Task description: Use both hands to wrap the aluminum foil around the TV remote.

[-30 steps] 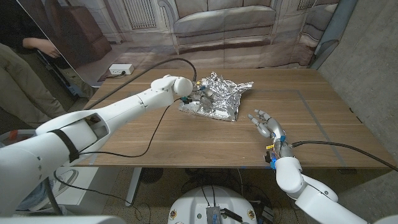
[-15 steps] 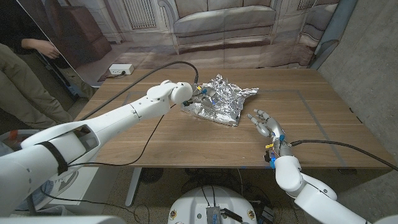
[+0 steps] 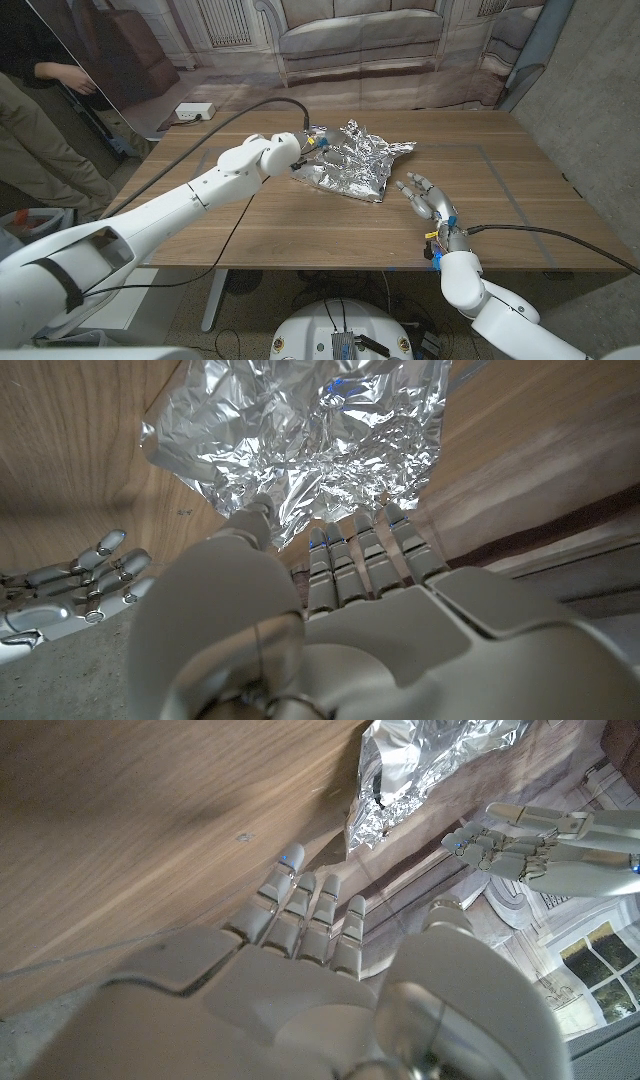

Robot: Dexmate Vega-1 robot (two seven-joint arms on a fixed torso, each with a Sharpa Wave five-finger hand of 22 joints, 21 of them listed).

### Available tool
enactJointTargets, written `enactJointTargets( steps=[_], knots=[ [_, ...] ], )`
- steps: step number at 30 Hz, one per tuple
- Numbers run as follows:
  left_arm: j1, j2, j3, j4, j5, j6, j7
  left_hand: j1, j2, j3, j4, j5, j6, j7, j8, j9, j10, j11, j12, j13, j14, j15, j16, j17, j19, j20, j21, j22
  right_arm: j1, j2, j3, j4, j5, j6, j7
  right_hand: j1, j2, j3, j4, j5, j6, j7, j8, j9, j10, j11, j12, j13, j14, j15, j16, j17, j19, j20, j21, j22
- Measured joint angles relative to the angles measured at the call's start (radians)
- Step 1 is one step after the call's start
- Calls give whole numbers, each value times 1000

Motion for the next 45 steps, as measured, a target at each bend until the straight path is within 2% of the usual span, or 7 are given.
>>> enactJointTargets(
  steps=[10, 16, 21, 28, 37, 44, 45],
  knots=[
    [182, 93, -140, -90, -32, -14, 104, 1, -22, -14, 1, 0, -34, -14, -8, -4, -22, -12, -5, -11, -22, -10, -6, -6, -22, -22, -12, -1, 10, 10, -46, -5, -132, 32, -29, 5, -5, 5, -5, 0, -11, 0, -2, 0, -27, -3, -11, 0, -44, 6, -4, -5, -61, 0, -36, -3],
    [290, 137, -207, -119, -70, -38, 239, -1, -25, -20, -7, 4, -60, -22, -8, -5, -28, -17, -5, -21, -7, -26, -1, -10, 6, -55, -6, -1, 50, 28, -110, -1, -225, 7, -14, 36, -9, 21, -30, 2, -22, -3, -2, 0, -40, -5, -16, 0, -58, 2, -11, -6, -79, 0, -50, -3],
    [357, 161, -241, -132, -73, -44, 315, 8, -34, -23, -15, 8, -90, -21, -15, -5, -41, -27, -5, -28, -22, -31, 0, -10, 11, -50, -5, -1, 89, 41, -157, 1, -298, -39, 20, 83, -7, 40, -59, 4, -31, -6, -2, 0, -49, -6, -16, 0, -71, 1, -11, -10, -93, 0, -62, -3],
    [433, 178, -274, -109, -44, -44, 432, 8, -34, -22, -22, 8, -96, -22, -15, -5, -42, -28, -5, -32, -22, -34, -6, -15, 5, -56, -5, -1, 163, 71, -236, 14, -408, -124, 78, 106, -13, 43, -70, 4, -45, -10, -2, 0, -70, -10, -24, 0, -99, 8, -11, -10, -115, 8, -75, -3],
    [463, 180, -281, -53, -9, -67, 537, 19, -45, -20, -26, 8, -79, -39, -9, -9, -28, -43, -1, -38, -16, -41, 0, -15, 10, -62, -5, -1, 266, 103, -335, 49, -537, -235, 170, 109, -17, 43, -70, 4, -52, -5, -2, 2, -91, -6, -28, 0, -114, 9, -11, -10, -129, 11, -89, -3],
    [442, 167, -255, -23, -2, -70, 539, 19, -44, -24, -31, 11, -84, -44, -9, -10, -35, -49, -1, -42, -17, -42, 0, -15, 5, -67, -12, -1, 283, 108, -350, 57, -605, -307, 236, 152, -17, 54, -89, 4, -62, -16, -2, 2, -101, -15, -28, 0, -123, 6, -11, -10, -128, 11, -95, -3],
    [431, 163, -246, -17, 19, -73, 512, 19, -44, -21, -33, 11, -89, -47, -9, -10, -49, -50, -3, -45, -22, -46, 0, -15, 1, -70, -12, -1, 329, 122, -392, 77, -618, -324, 251, 154, -19, 54, -89, 4, -64, -18, -2, 2, -101, -15, -28, 0, -123, 6, -11, -10, -128, 11, -95, -3]
  ],
)
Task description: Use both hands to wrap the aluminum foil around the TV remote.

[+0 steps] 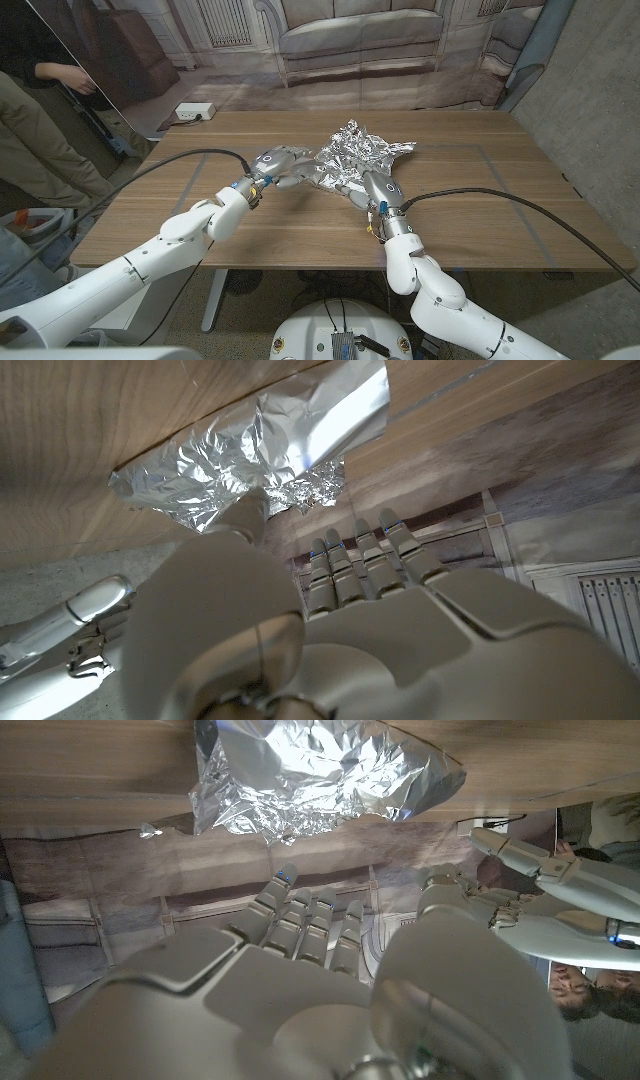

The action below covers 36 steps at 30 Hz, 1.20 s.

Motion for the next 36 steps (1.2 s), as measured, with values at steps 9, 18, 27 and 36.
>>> enactJointTargets(
  steps=[9, 18, 27, 36],
  knots=[
    [-52, -23, 44, 35, 26, -18, -68, 8, 8, -3, -3, 0, -39, 3, 0, -5, -38, 17, -10, -10, -39, 7, -6, 0, -13, -5, -8, 0, 54, 15, -58, 23, -83, -92, 85, 20, -12, 1, -7, 8, 0, 0, 0, 0, -5, -5, 0, 0, 0, 0, 0, -5, 0, 0, -6, 0],
    [-79, -41, 66, 73, 21, -38, -84, 15, 15, 0, -6, 4, -35, 7, 0, -5, -38, 17, -10, -12, -38, 7, -6, 0, -13, -5, -8, -5, 114, 36, -116, 60, -154, -174, 181, 37, -30, 1, -7, 8, -10, 0, 0, 0, -5, -5, 1, 0, 0, 0, 4, -5, 9, -9, -6, 0],
    [-102, -51, 82, 104, 11, -60, -89, 15, 15, 1, -7, 4, -29, 5, 3, -5, -34, 13, -5, -15, -38, 7, -6, 0, -13, -5, -8, -5, 147, 53, -132, 94, -161, -205, 226, 59, -33, 1, -7, 15, -10, 0, 0, 0, -3, -8, 5, 0, 6, -2, 12, -5, 44, -11, -6, 0],
    [-133, -63, 102, 136, 10, -82, -110, 31, 9, 4, -9, 4, -8, 1, 14, -9, -23, 10, 2, -19, -34, 3, -6, 0, -13, -5, -8, -5, 172, 67, -132, 135, -114, -215, 235, 79, -33, 2, -6, 15, 7, -1, 5, 0, 28, -17, 19, 0, 38, -5, 20, -5, 88, -13, 6, 0]
  ],
)
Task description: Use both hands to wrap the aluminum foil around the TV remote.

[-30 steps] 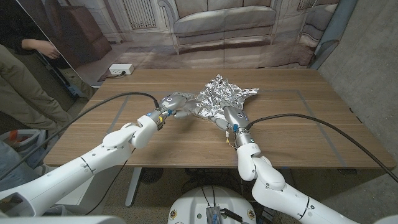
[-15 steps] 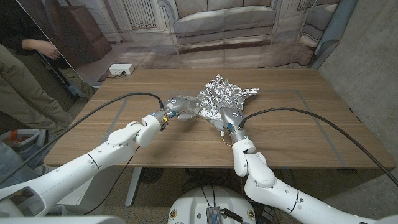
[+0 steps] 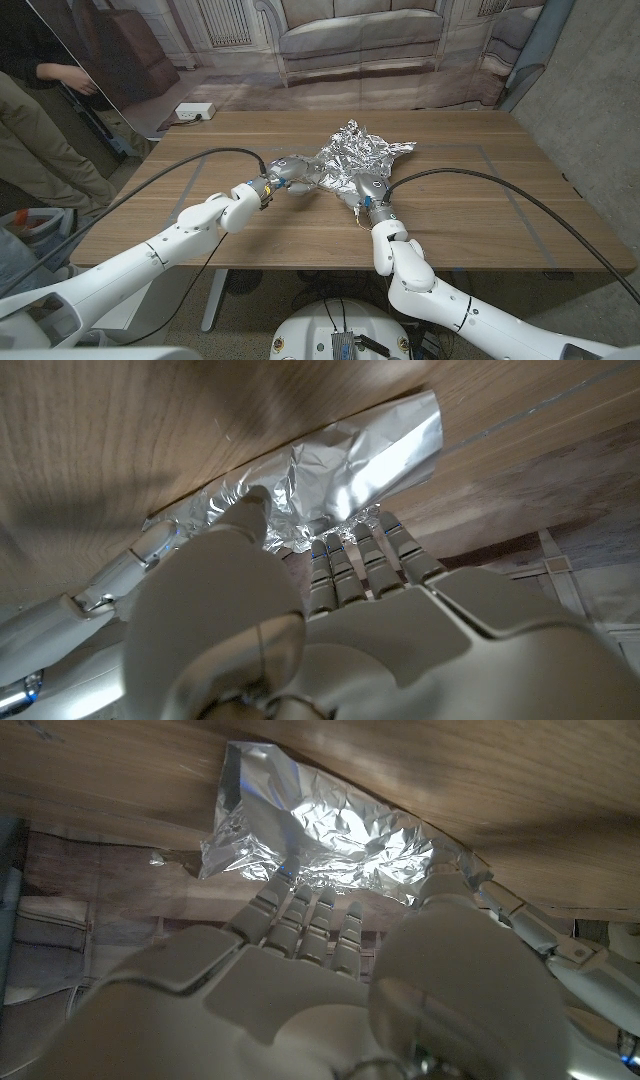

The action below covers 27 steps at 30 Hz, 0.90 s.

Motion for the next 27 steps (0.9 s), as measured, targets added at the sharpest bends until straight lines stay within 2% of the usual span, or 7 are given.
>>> enactJointTargets(
  steps=[5, 10, 12, 14, 18, 24, 27],
  knots=[
    [-18, -9, 11, 22, -3, -11, -10, 8, 8, 1, -2, 0, 12, -2, 6, -1, 14, -1, 5, -6, 6, 2, 0, -5, 8, -7, 0, 0, 12, 2, -3, 17, 26, -5, 2, 11, 3, 5, 5, 4, 19, -2, 8, 0, 26, -2, 9, 0, 35, 1, 6, 3, 36, 0, 7, 2],
    [-35, -20, 22, 45, -12, -25, -24, 19, 19, 5, -11, 0, 33, -7, 14, -2, 31, -6, 9, -9, 21, -1, 6, -5, 24, -16, 0, 0, 27, 2, -6, 34, 48, -8, 3, 44, 13, 7, 7, 4, 39, -1, 8, 0, 57, -10, 20, -2, 96, 0, 25, 5, 104, 0, 23, 3],
    [-44, -26, 26, 56, -19, -30, -31, 34, 22, 13, -18, 0, 52, -6, 18, -2, 50, -8, 16, -13, 42, -1, 12, -9, 48, -14, 4, 0, 33, 1, -9, 42, 57, -10, 2, 56, 22, 11, 11, 4, 61, -4, 18, 0, 78, -17, 26, -3, 128, -1, 31, 7, 133, -3, 33, 2],
    [-48, -30, 28, 61, -26, -34, -36, 53, 35, 21, -27, 0, 80, -11, 29, -5, 78, -14, 27, -20, 78, -2, 23, -10, 82, -16, 16, -2, 37, 0, -11, 46, 61, -12, 1, 77, 31, 13, 13, 4, 83, -11, 23, 0, 101, -28, 33, -3, 166, -2, 41, 11, 168, -3, 42, 2],
    [-64, -43, 35, 81, -49, -43, -53, 107, 49, 35, -40, 0, 185, -33, 65, -8, 191, -38, 56, -39, 200, -5, 51, -14, 195, -33, 54, -5, 45, -3, -16, 57, 73, -16, -17, 138, 52, 39, 0, 4, 124, -20, 30, 0, 140, -43, 41, -2, 234, -5, 52, 16, 226, -7, 58, 6],
    [-82, -60, 43, 101, -80, -49, -76, 144, 67, 51, -37, -5, 321, -52, 108, -12, 326, -67, 81, -55, 370, -17, 80, -16, 348, -58, 114, -5, 51, -9, -20, 67, 83, -19, -42, 229, 70, 80, -7, 0, 156, -23, 30, 0, 175, -55, 49, 0, 304, -8, 64, 32, 273, -12, 80, 14],
    [-89, -66, 45, 106, -94, -51, -85, 166, 69, 61, -35, -5, 372, -57, 126, -9, 377, -79, 93, -54, 442, -24, 95, -14, 410, -62, 143, -5, 51, -12, -20, 70, 88, -19, -58, 269, 71, 94, -5, -4, 179, -25, 37, 0, 209, -58, 62, 0, 358, -10, 82, 45, 290, -3, 98, 21]
  ],
)
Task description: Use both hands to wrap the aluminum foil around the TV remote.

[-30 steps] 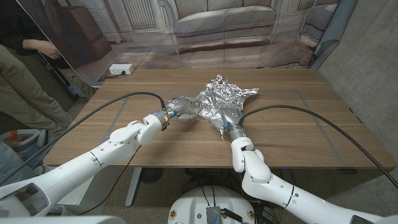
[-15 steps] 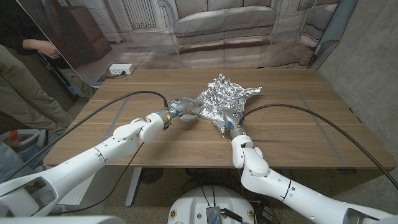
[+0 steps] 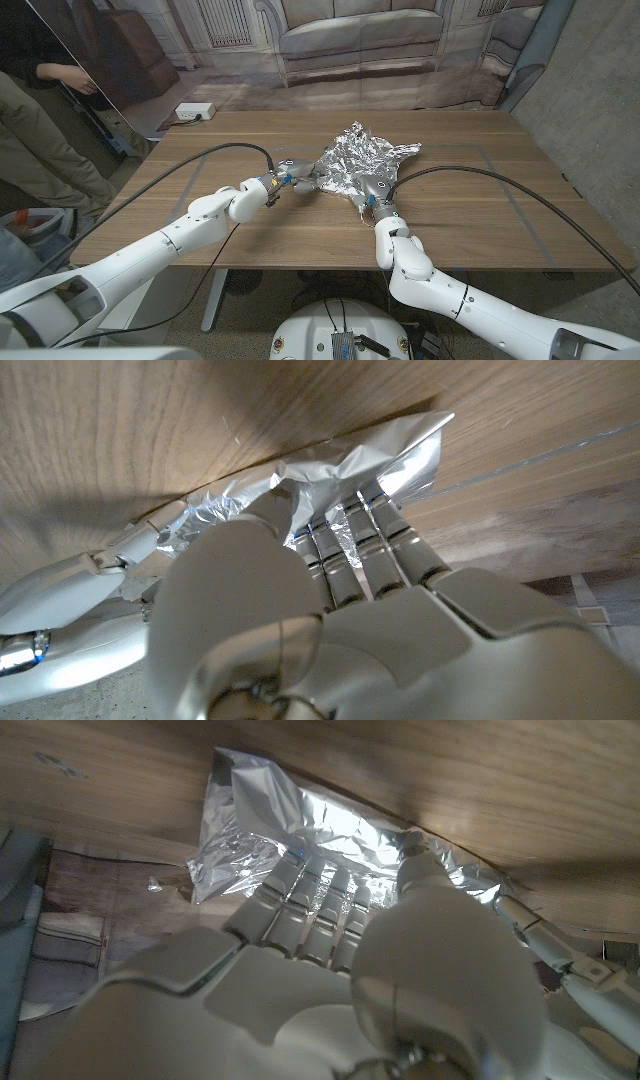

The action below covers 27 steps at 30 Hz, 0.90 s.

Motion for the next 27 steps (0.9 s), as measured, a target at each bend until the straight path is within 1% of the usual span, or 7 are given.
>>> enactJointTargets(
  steps=[5, 7, 8, 10, 17, 24, 27],
  knots=[
    [-12, -10, 4, 5, -30, 0, -24, 8, 8, 12, 3, -3, 51, 1, 23, 20, 70, -4, 12, 12, 101, -24, 20, 16, 112, -11, 57, 1, -3, -8, 3, 3, 14, 9, -32, 54, -24, 12, 4, -4, 70, -9, 22, 10, 78, -20, 34, 14, 114, -11, 42, 35, 2, 2, 61, 12],
    [-16, -14, 4, 7, -43, 0, -33, 11, 10, 15, 1, -3, 59, 2, 27, 27, 84, -4, 16, 17, 131, -33, 26, 20, 145, -17, 77, 1, -5, -11, 6, 5, 16, 14, -44, 80, -51, 12, 4, -8, 108, -14, 35, 22, 127, -34, 58, 28, 178, -16, 72, 67, 53, 53, 108, 12],
    [-18, -16, 4, 7, -51, 0, -38, 13, 13, 15, 1, -3, 61, 4, 31, 29, 89, -6, 18, 18, 138, -38, 27, 21, 152, -20, 82, 2, -7, -14, 9, 7, 19, 19, -54, 96, -67, 9, 7, -8, 125, -17, 42, 30, 153, -41, 73, 38, 204, -15, 94, 91, 83, 50, 135, 13],
    [-20, -19, 4, 7, -62, 2, -45, 26, 8, 19, 3, -3, 67, 1, 35, 30, 98, -4, 19, 24, 156, -44, 31, 25, 166, -24, 91, 3, -9, -16, 13, 10, 23, 26, -68, 125, -96, -17, 12, -8, 154, -21, 52, 44, 194, -50, 98, 57, 231, 0, 136, 110, 100, 60, 203, 14],
    [-29, -35, -4, 3, -121, 31, -81, 39, 21, 29, 4, -4, 125, 18, 77, 57, 192, 14, 62, 69, 290, -82, 70, 46, 255, -45, 156, 3, -11, -30, 21, 17, 40, 59, -90, 176, -147, -55, 18, -13, 225, -29, 68, 61, 269, -61, 145, 107, 291, 1, 187, 207, 124, 53, 364, 15],
    [-59, -51, -13, -12, -211, 92, -170, 41, 22, 36, 11, -7, 146, 36, 81, 68, 233, 33, 85, 110, 359, -101, 85, 58, 307, -65, 200, 3, -1, -54, 36, 3, 70, 84, -63, 181, -152, -63, 21, -19, 260, -32, 75, 65, 324, -41, 172, 135, 332, 0, 192, 277, 138, 56, 460, 15],
    [-61, -51, -13, -13, -244, 117, -212, 40, 22, 37, 12, -7, 144, 45, 81, 70, 266, 17, 93, 136, 388, -119, 93, 63, 322, -68, 210, 4, 2, -65, 47, -9, 77, 88, -56, 172, -143, -68, 26, -19, 264, -29, 75, 64, 350, -36, 178, 123, 375, -8, 179, 251, 173, 29, 480, 15]
  ],
)
